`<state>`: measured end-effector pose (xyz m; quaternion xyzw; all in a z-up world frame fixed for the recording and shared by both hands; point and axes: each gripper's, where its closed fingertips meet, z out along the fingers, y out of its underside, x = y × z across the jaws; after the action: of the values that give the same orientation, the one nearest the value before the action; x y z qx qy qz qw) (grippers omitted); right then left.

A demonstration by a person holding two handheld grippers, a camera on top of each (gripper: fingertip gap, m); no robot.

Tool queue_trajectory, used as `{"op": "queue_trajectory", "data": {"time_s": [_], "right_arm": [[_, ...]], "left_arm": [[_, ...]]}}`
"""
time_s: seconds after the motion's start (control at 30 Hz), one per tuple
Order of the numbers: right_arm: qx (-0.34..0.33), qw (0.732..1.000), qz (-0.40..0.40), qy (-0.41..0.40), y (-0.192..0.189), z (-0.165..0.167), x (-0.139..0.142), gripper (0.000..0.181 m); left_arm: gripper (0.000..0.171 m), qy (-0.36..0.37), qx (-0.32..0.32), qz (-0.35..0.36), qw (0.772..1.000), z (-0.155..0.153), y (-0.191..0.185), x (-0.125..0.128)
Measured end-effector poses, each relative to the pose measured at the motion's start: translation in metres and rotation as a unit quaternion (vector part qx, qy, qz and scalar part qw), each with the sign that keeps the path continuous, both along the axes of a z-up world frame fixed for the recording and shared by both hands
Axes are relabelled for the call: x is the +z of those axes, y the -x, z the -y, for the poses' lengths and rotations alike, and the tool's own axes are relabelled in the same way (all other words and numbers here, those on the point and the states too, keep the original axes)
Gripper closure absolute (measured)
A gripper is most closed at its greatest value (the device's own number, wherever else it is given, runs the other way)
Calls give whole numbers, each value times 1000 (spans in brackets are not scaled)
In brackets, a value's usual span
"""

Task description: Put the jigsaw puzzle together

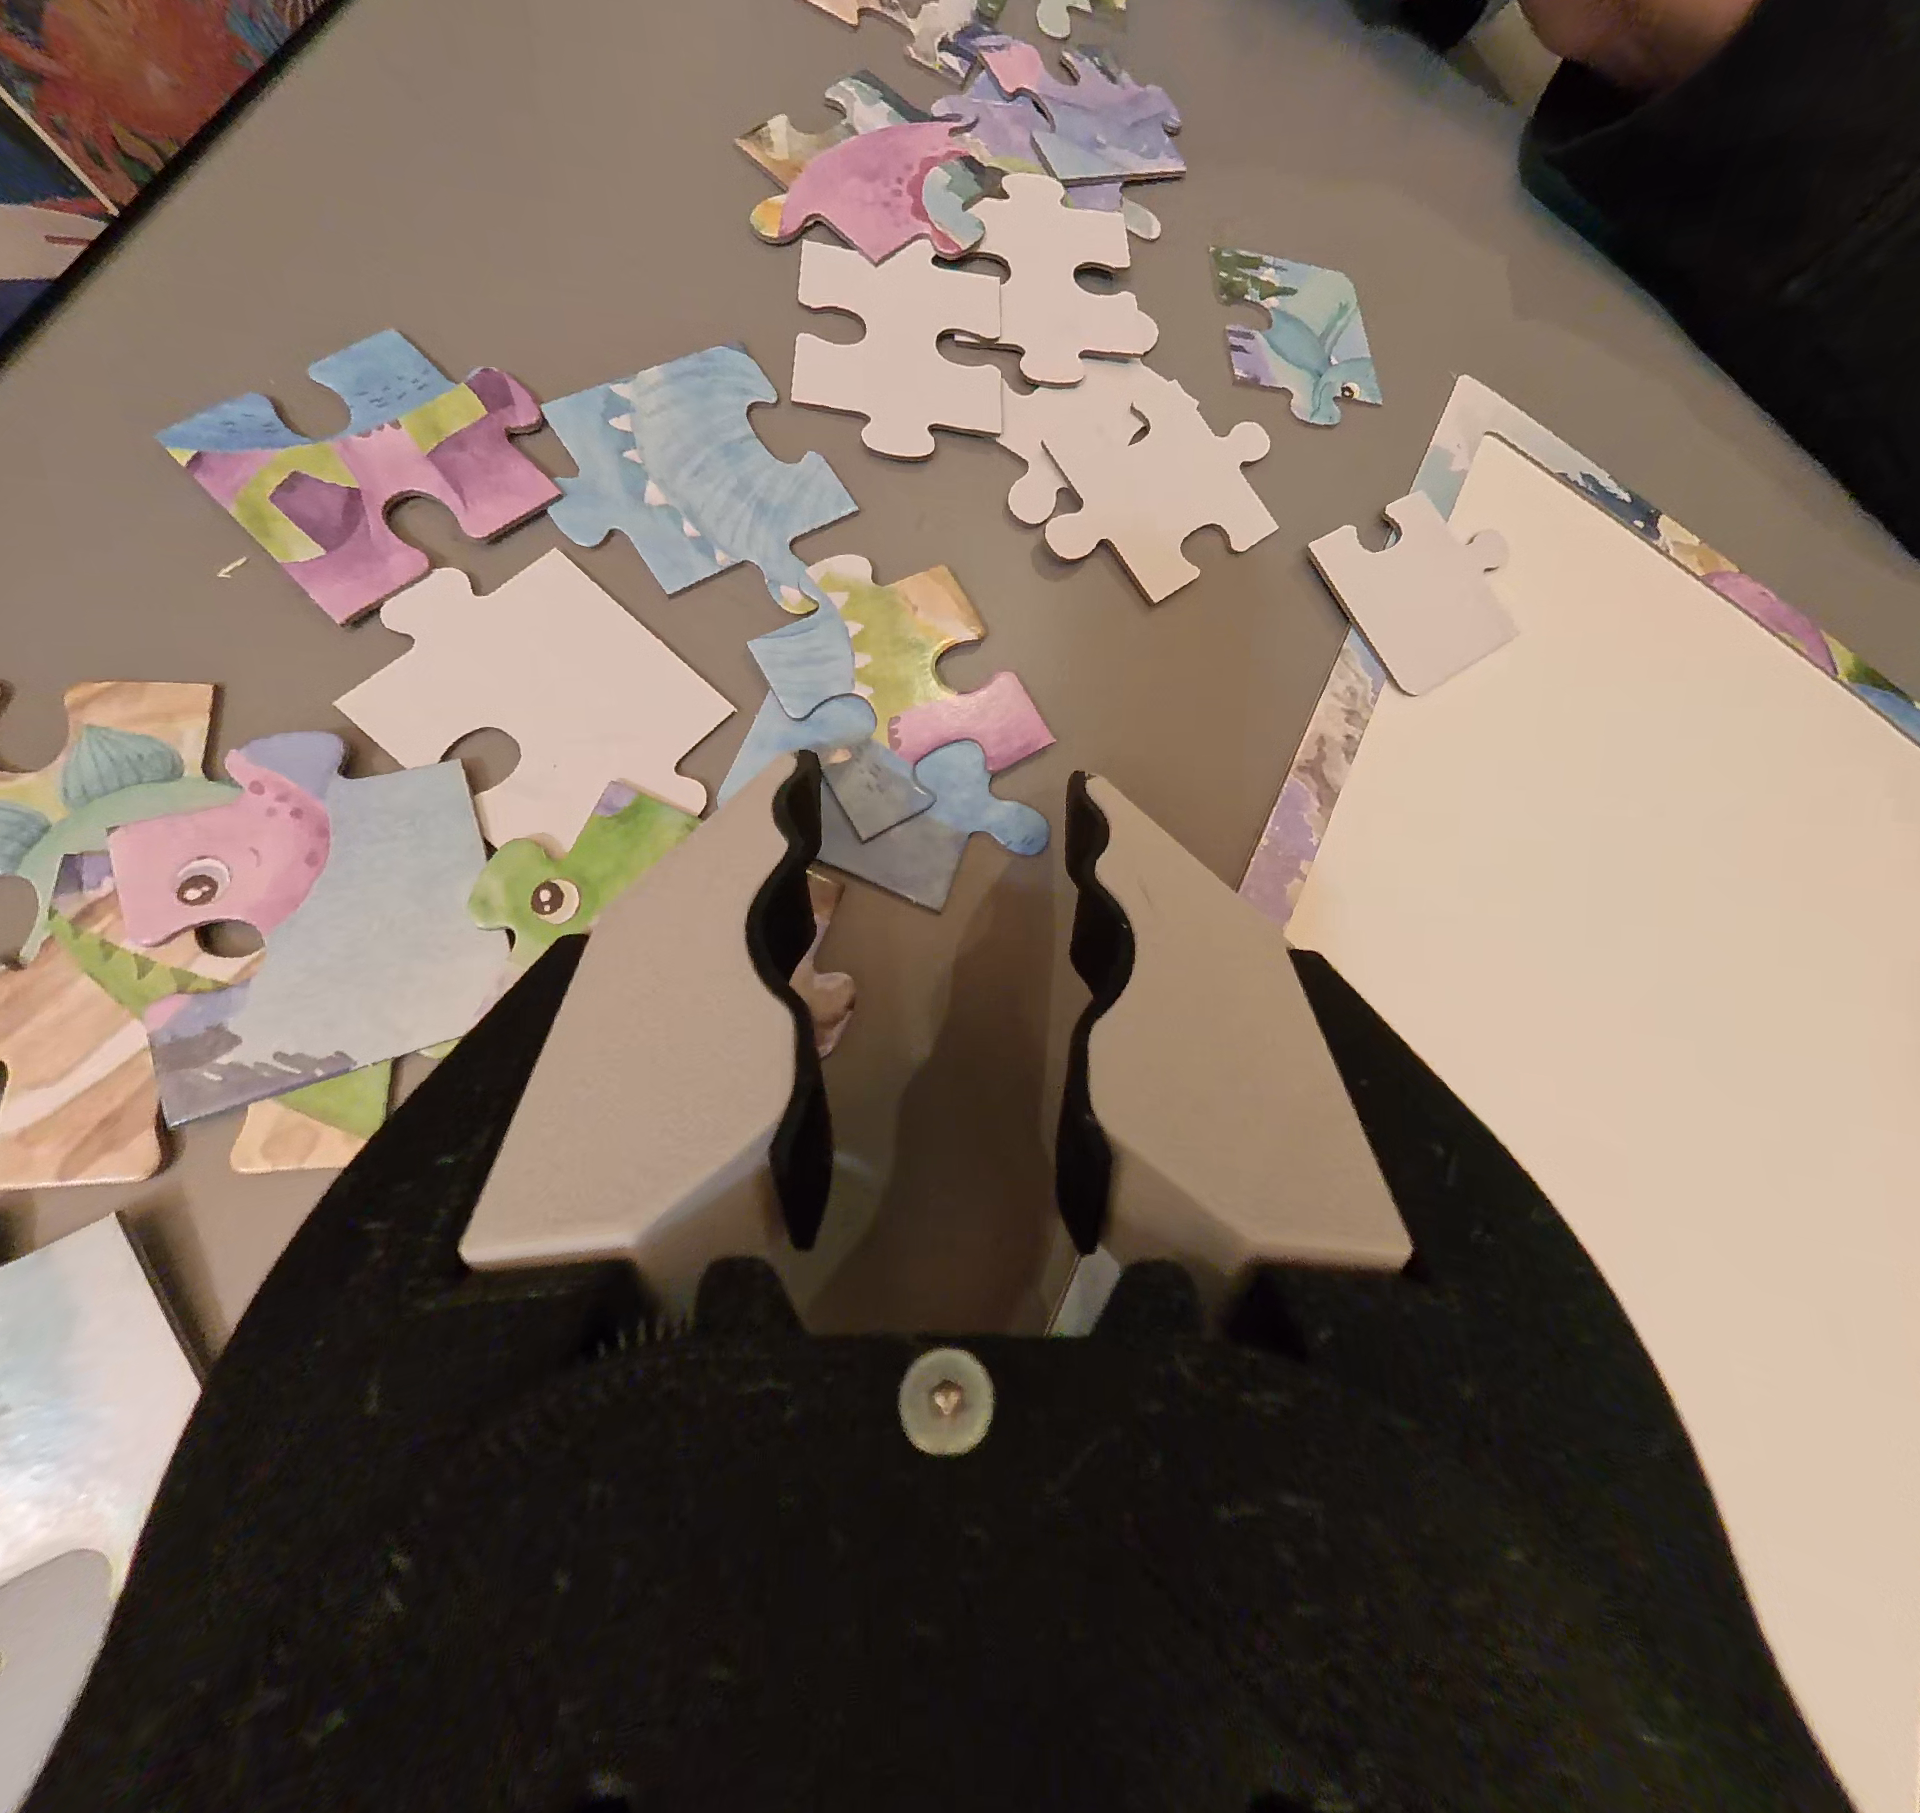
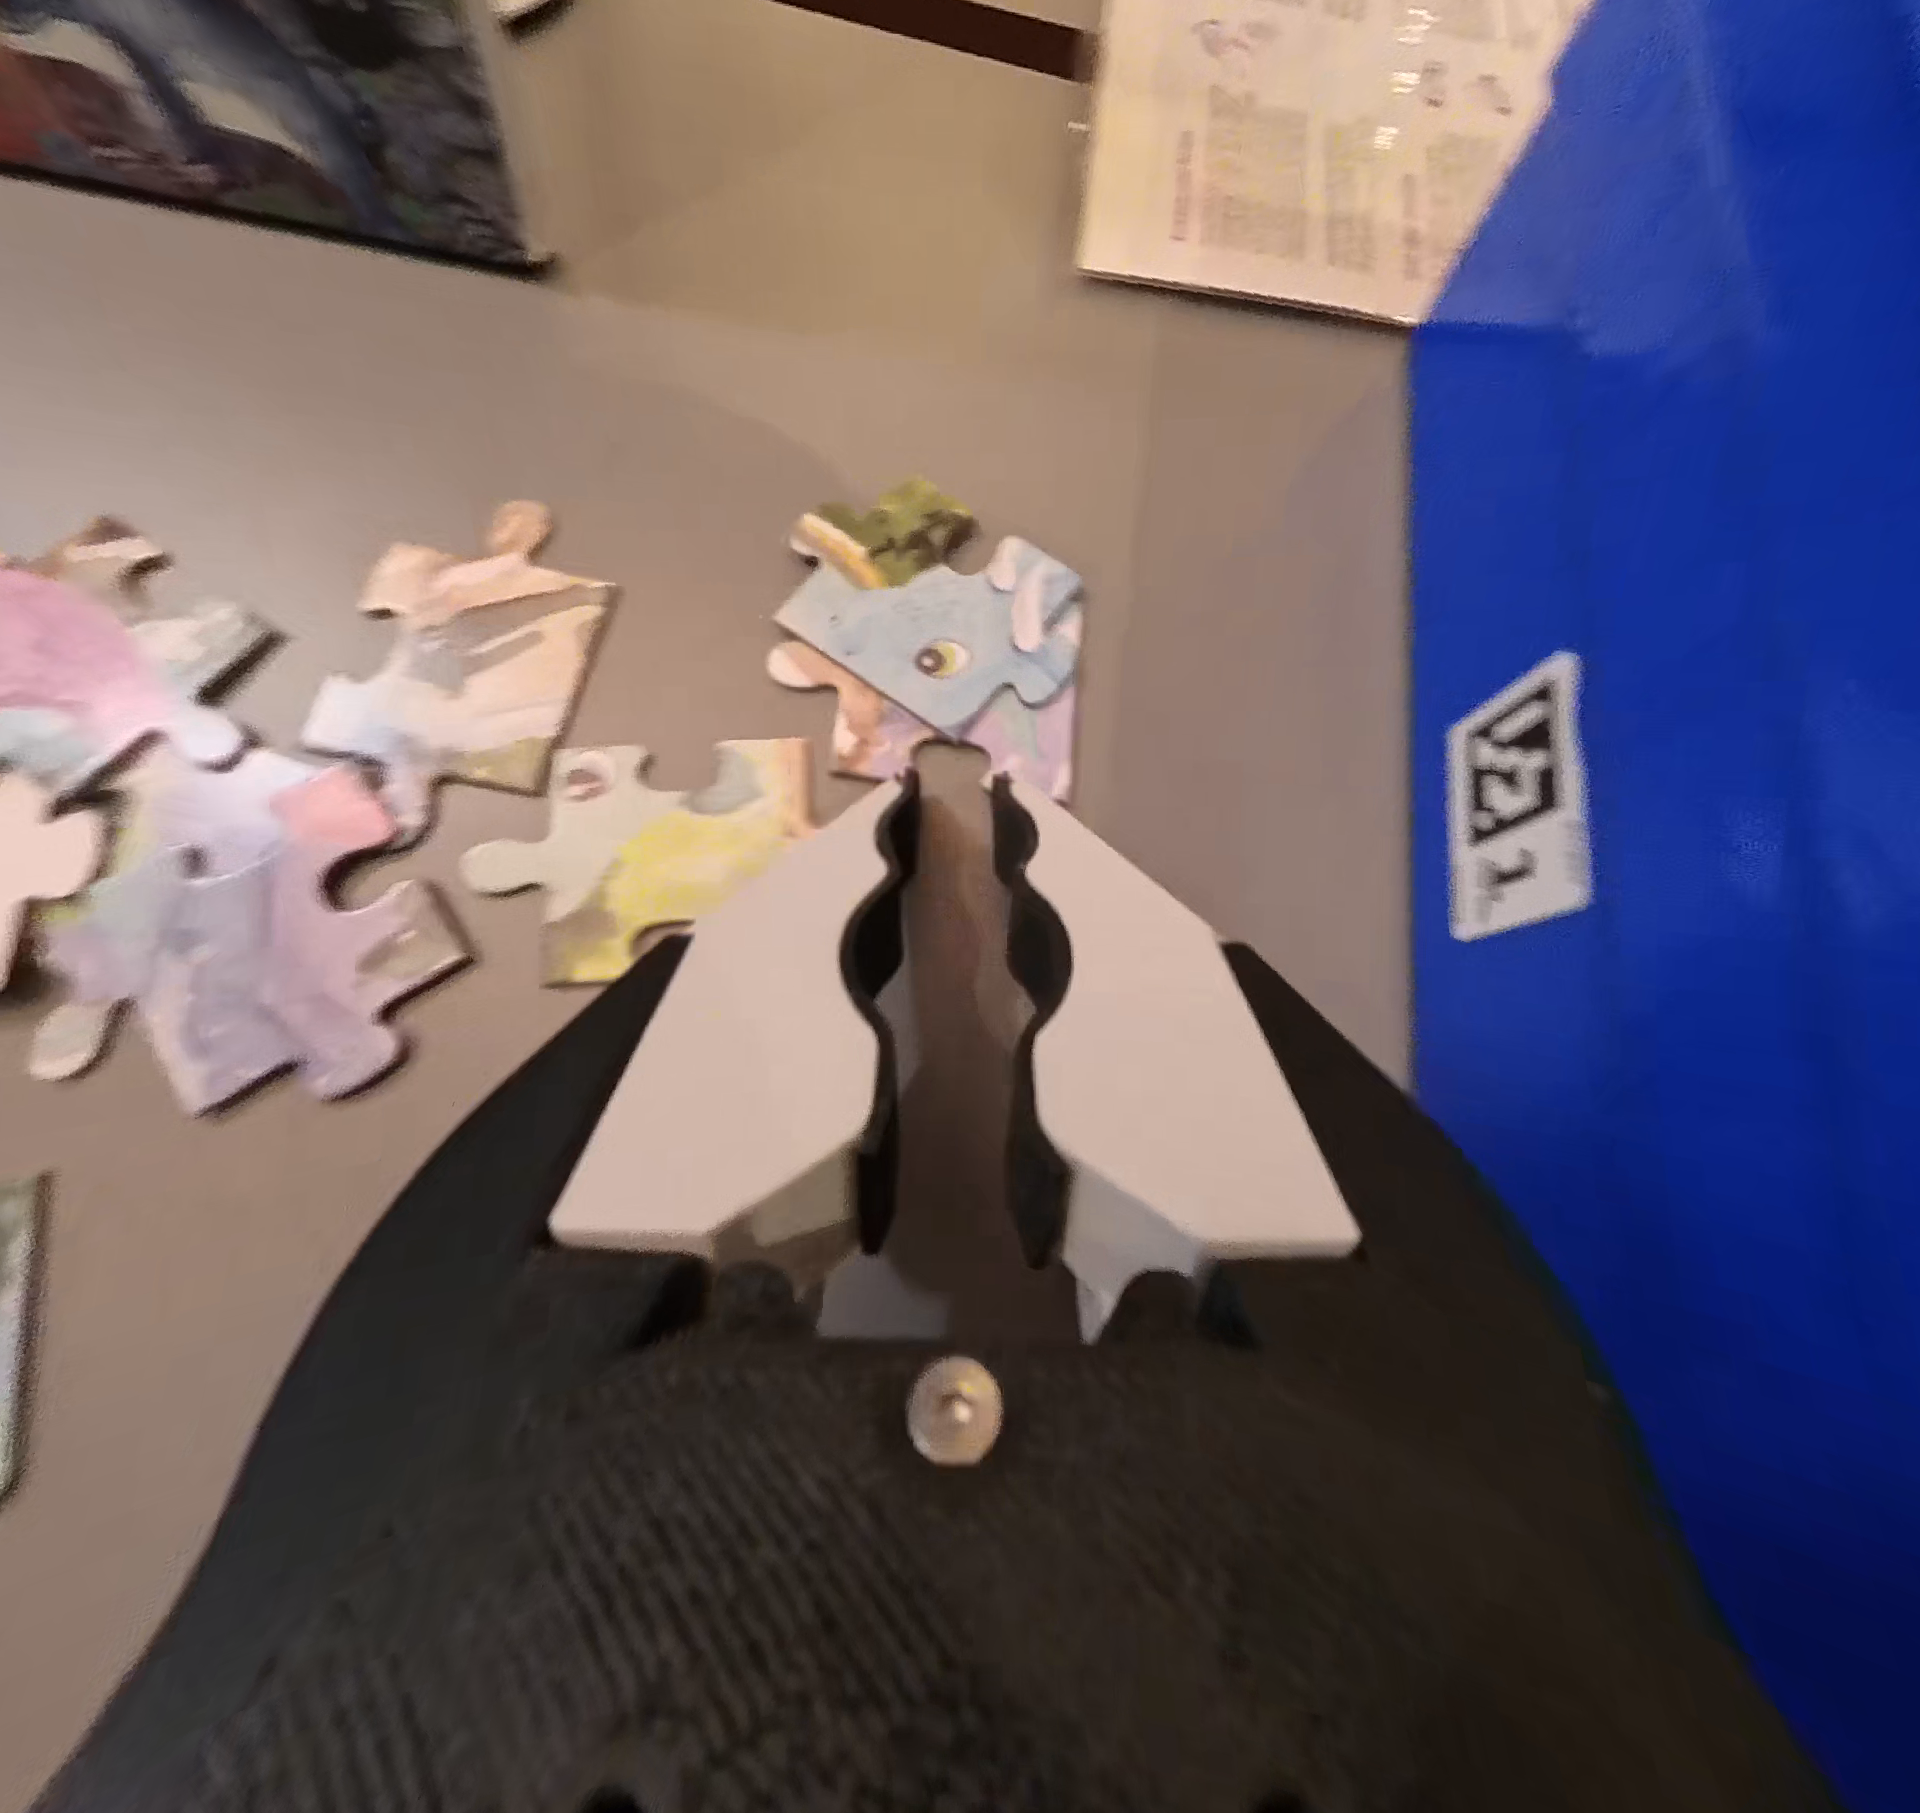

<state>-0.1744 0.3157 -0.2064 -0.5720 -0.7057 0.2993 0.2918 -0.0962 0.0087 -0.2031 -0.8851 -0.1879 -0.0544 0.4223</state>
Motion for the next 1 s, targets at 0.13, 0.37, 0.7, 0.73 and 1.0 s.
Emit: {"op": "queue_trajectory", "data": {"time_s": [0.13,0.37,0.7,0.73,1.0], "right_arm": [[8,1000,-26,0,-2,-3,9,167],[133,990,-41,29,-18,46,21,149],[82,996,37,29,-28,16,-1,145],[75,996,36,26,-29,11,0,147],[224,972,-39,63,-36,87,31,143]], "left_arm": [[127,1,0,-1,1000,0,0,0],[127,-1,0,2,1000,0,0,0],[127,-4,1,7,1000,0,0,0],[127,-4,1,8,1000,0,0,0],[127,-5,1,9,1000,0,0,0]]}}
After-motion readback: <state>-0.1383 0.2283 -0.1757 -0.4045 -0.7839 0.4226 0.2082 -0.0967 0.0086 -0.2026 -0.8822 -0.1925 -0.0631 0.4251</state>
